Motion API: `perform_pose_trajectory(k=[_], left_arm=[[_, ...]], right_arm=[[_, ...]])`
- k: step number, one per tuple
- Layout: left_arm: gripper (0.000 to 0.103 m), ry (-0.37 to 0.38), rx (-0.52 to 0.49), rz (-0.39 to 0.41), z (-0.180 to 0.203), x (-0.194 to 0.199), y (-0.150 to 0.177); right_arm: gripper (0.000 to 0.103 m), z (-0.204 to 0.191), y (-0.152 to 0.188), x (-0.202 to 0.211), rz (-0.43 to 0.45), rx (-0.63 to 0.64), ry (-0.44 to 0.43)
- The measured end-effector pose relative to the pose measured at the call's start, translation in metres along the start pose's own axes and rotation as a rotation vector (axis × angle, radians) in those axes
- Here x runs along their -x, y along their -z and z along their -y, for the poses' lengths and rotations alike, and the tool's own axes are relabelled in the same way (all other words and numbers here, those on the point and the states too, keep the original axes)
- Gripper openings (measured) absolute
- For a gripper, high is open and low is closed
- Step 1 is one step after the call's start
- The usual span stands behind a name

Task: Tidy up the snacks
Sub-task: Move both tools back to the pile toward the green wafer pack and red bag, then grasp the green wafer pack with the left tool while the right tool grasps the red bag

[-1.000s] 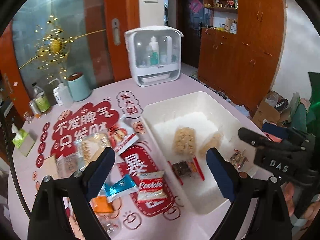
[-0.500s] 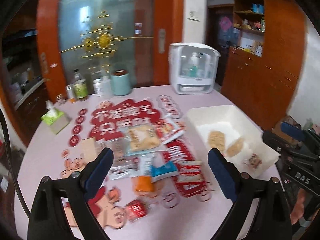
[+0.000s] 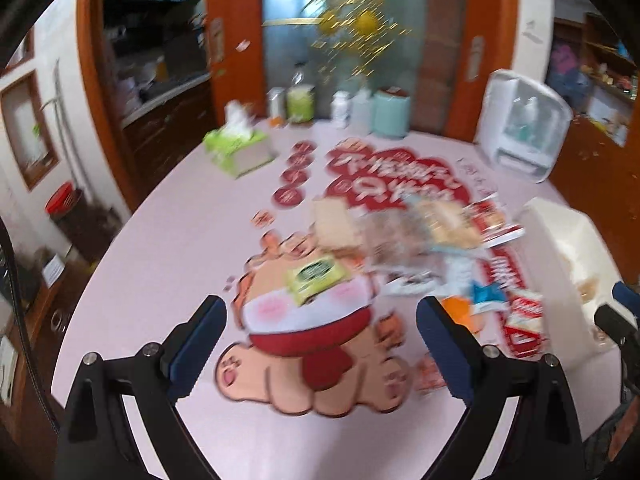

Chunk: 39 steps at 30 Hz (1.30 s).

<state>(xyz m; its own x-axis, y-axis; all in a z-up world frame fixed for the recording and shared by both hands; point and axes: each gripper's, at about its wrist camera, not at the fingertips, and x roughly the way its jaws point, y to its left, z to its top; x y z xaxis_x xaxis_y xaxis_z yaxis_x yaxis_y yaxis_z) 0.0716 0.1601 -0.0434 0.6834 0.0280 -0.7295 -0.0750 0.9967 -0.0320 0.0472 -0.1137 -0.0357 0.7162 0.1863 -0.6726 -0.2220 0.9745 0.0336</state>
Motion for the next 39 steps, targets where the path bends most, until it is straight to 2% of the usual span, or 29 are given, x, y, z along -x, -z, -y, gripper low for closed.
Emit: perform_pose_trajectory(k=[3, 9, 13, 16, 21, 23, 25, 30, 32, 35, 36, 37, 38, 39], left_arm=[[0.095, -0.021, 0.012, -0.055, -0.013, -0.023, 0.007], [0.095, -0.033, -0.007, -0.106, -0.018, -0.055, 0.014], [0.095, -0.049, -0.082, -0.143, -0.014, -0.082, 0.011], [0.095, -0.072, -0.188, -0.174, -0.008, -0.105, 0.005], [0.095, -0.037, -0.311, -0.215, -0.005, -0.140, -0.008], [0.095, -0.021, -0.346, -0.237, -0.003, -0.155, -0.013], [0.095, -0.003, -0.373, -0.256, -0.002, -0.167, -0.016], [0.095, 0.077, -0.415, -0.311, 0.002, -0.193, -0.022], [0.094, 0.079, -0.439, -0.326, 0.006, -0.201, -0.022], [0.083, 0.109, -0.459, -0.337, 0.011, -0.206, -0.023], [0.072, 0.128, -0.455, -0.341, 0.012, -0.206, -0.024], [0.058, 0.147, -0.449, -0.348, 0.013, -0.207, -0.025], [0.054, 0.159, -0.442, -0.354, 0.014, -0.207, -0.026], [0.045, 0.157, -0.442, -0.351, 0.015, -0.206, -0.026]], right_arm=[[0.070, -0.016, 0.010, -0.027, -0.064, 0.010, -0.062], [0.070, -0.040, 0.029, -0.082, -0.193, 0.017, -0.161], [0.070, -0.055, 0.040, -0.114, -0.274, 0.010, -0.220], [0.070, -0.068, 0.045, -0.132, -0.305, 0.036, -0.223], [0.070, -0.089, 0.047, -0.143, -0.280, 0.118, -0.193], [0.063, -0.097, 0.047, -0.145, -0.266, 0.166, -0.161], [0.062, -0.099, 0.047, -0.146, -0.255, 0.189, -0.157], [0.055, -0.082, 0.042, -0.148, -0.261, 0.156, -0.182], [0.055, -0.074, 0.039, -0.148, -0.268, 0.135, -0.191], [0.051, -0.067, 0.038, -0.148, -0.280, 0.105, -0.202], [0.043, -0.066, 0.039, -0.147, -0.282, 0.100, -0.205], [0.041, -0.065, 0.039, -0.145, -0.276, 0.097, -0.204], [0.041, -0.064, 0.039, -0.143, -0.276, 0.092, -0.217], [0.040, -0.062, 0.039, -0.142, -0.273, 0.084, -0.221]])
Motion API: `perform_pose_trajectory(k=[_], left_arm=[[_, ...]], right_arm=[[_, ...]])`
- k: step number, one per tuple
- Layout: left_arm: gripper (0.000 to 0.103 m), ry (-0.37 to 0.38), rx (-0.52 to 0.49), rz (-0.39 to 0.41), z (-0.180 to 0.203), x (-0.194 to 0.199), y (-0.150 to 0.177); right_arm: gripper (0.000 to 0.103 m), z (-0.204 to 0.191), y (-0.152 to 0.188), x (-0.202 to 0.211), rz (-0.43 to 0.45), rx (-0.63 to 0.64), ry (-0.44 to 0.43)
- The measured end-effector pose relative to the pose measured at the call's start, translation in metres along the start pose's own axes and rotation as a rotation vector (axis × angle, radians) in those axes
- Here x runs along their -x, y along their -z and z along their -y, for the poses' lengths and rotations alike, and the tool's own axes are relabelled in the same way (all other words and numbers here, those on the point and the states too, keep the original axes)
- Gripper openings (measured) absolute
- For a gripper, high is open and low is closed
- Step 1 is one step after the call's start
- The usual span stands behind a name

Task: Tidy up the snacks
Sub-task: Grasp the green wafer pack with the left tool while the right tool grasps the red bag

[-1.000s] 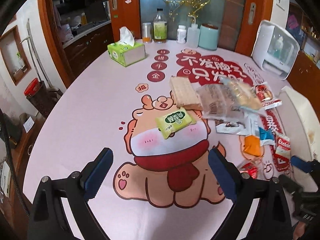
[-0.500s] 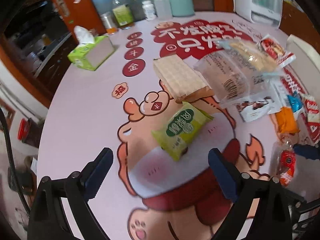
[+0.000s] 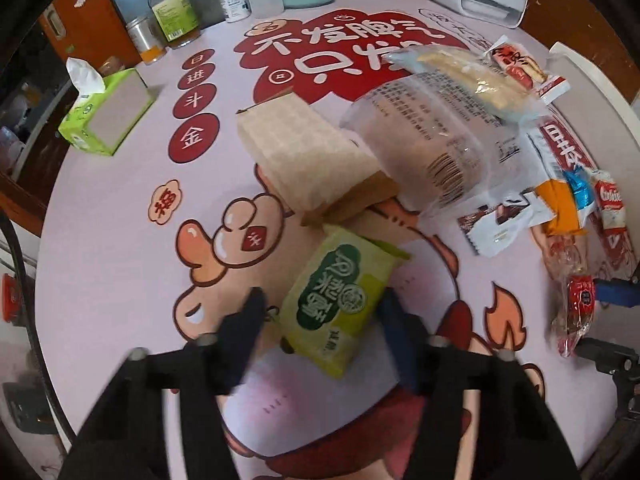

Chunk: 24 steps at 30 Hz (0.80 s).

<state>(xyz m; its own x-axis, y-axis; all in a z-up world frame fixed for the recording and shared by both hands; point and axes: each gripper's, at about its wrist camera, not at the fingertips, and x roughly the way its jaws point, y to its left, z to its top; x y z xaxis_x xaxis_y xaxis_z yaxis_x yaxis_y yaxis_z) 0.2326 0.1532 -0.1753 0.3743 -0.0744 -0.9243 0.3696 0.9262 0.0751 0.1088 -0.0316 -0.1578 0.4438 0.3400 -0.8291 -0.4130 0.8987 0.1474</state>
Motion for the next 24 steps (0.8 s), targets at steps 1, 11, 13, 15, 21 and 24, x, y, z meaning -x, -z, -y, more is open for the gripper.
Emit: perform_pose_trajectory(k=[1, 11, 13, 15, 21, 24], left_arm=[[0.044, -0.014, -0.003, 0.003, 0.002, 0.000, 0.000], [0.042, -0.035, 0.102, 0.060, 0.028, 0.048, 0.026], [0.042, -0.025, 0.105, 0.081, 0.038, 0.061, 0.033], [0.042, -0.002, 0.104, 0.091, 0.049, 0.071, 0.039], [0.042, 0.023, 0.150, 0.105, 0.060, 0.084, 0.052], [0.042, 0.023, 0.161, 0.115, 0.063, 0.090, 0.060]], right_arm=[[0.040, 0.001, 0.001, 0.001, 0.001, -0.006, -0.005], [0.000, 0.006, 0.007, 0.022, 0.042, -0.032, -0.076], [0.000, 0.008, 0.010, 0.027, 0.051, -0.034, -0.071], [0.000, 0.010, 0.013, 0.027, 0.039, -0.036, -0.070], [0.017, 0.007, 0.013, 0.030, 0.047, -0.024, -0.073], [0.067, 0.005, 0.007, 0.034, 0.104, -0.015, -0.063]])
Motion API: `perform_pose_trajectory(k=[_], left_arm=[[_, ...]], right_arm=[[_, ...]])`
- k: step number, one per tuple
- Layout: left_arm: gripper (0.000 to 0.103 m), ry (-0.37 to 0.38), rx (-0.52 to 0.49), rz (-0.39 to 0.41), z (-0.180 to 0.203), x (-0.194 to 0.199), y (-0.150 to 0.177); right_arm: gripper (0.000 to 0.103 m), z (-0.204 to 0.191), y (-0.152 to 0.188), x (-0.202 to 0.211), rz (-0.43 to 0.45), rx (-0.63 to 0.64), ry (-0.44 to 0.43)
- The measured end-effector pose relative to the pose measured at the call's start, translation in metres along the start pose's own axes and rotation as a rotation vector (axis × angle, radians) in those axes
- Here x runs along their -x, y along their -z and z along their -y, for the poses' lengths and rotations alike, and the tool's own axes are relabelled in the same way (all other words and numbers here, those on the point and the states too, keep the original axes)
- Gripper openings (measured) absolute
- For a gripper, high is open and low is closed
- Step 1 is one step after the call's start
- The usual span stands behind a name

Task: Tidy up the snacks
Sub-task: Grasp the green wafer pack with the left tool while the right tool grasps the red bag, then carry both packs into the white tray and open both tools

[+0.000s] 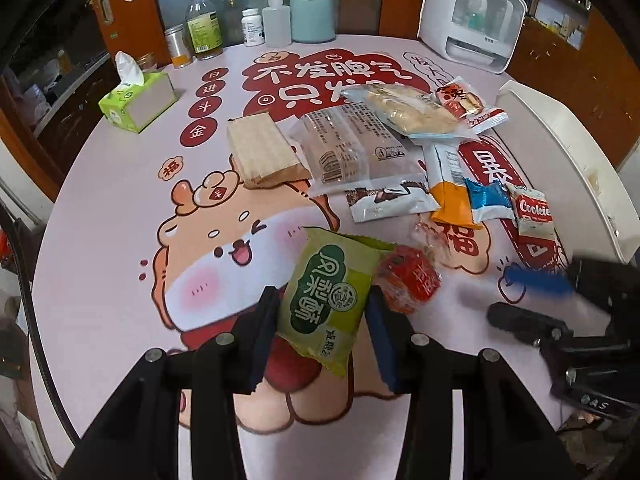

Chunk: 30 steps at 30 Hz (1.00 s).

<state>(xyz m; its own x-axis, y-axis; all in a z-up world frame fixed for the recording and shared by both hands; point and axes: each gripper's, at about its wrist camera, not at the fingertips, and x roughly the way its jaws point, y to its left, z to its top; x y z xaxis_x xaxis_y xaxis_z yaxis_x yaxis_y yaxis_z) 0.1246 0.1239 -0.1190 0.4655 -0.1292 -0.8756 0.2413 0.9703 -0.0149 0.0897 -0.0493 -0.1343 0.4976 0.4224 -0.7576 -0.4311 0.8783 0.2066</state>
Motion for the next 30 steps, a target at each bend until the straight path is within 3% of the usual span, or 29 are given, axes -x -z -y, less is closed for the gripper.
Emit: perform_pose_trajectory(k=[2, 7, 17, 19, 23, 30], left_arm=[[0.042, 0.003, 0.007, 0.010, 0.000, 0.006, 0.006], [0.043, 0.024, 0.040, 0.017, -0.009, 0.013, 0.015], [0.043, 0.049, 0.085, 0.007, -0.026, 0.008, 0.023], [0.043, 0.053, 0.092, 0.001, -0.028, 0.006, 0.024], [0.043, 0.061, 0.096, -0.007, -0.030, 0.001, 0.025], [0.043, 0.074, 0.098, -0.007, -0.026, 0.003, 0.025]], right_arm=[[0.070, 0.001, -0.005, 0.000, 0.039, -0.009, 0.010], [0.070, 0.008, -0.021, -0.019, 0.016, -0.068, -0.051], [0.071, -0.005, -0.031, -0.076, -0.094, -0.001, -0.041], [0.069, -0.005, -0.031, -0.078, -0.090, -0.004, -0.054], [0.049, -0.006, -0.032, -0.078, -0.092, -0.014, -0.133], [0.048, -0.008, -0.027, -0.067, -0.091, -0.026, -0.154]])
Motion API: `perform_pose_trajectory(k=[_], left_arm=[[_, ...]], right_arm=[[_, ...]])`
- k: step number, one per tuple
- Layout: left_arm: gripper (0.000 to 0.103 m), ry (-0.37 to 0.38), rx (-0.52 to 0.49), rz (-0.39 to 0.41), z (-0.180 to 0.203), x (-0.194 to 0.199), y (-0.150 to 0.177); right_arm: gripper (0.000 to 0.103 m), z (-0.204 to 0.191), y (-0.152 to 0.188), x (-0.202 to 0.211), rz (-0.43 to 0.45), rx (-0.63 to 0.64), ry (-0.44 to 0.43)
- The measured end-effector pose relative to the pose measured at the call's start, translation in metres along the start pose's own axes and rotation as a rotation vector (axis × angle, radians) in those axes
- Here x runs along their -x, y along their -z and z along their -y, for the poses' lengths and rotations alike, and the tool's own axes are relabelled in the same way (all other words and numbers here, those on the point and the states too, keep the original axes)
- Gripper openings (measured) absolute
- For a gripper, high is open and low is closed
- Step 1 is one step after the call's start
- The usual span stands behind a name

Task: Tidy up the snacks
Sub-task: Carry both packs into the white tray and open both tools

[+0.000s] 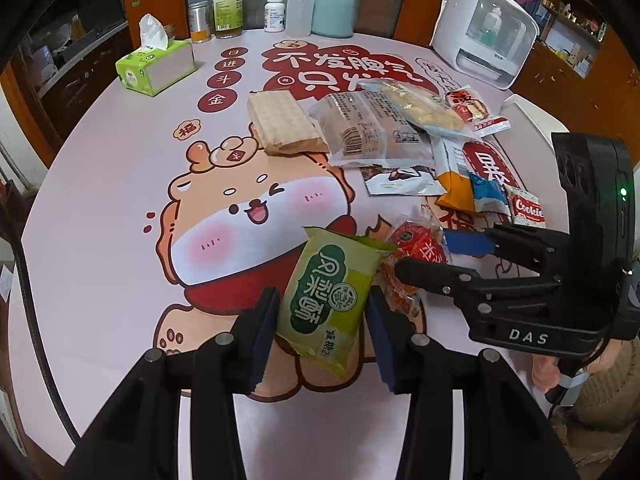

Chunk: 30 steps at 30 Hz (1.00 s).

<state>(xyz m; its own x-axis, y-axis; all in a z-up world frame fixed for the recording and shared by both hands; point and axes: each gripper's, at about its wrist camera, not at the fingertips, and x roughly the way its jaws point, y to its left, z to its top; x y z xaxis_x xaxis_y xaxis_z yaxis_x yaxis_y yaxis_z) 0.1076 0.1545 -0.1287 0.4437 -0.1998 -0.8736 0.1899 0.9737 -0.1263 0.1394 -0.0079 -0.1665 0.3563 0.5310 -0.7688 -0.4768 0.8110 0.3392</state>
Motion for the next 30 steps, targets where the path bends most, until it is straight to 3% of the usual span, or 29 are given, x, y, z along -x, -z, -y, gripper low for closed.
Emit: perform_pose_trajectory(k=[10, 22, 30], left_arm=[[0.043, 0.044, -0.084, 0.068, 0.049, 0.042, -0.009], [0.043, 0.174, -0.343, 0.189, 0.196, 0.090, -0.051], [0.043, 0.267, -0.462, 0.277, 0.298, 0.107, -0.088]], right_arm=[[0.048, -0.007, 0.018, 0.098, 0.196, 0.007, 0.093], [0.048, 0.054, 0.057, 0.250, 0.482, -0.181, 0.364], [0.048, 0.094, 0.074, 0.331, 0.600, -0.317, 0.559]])
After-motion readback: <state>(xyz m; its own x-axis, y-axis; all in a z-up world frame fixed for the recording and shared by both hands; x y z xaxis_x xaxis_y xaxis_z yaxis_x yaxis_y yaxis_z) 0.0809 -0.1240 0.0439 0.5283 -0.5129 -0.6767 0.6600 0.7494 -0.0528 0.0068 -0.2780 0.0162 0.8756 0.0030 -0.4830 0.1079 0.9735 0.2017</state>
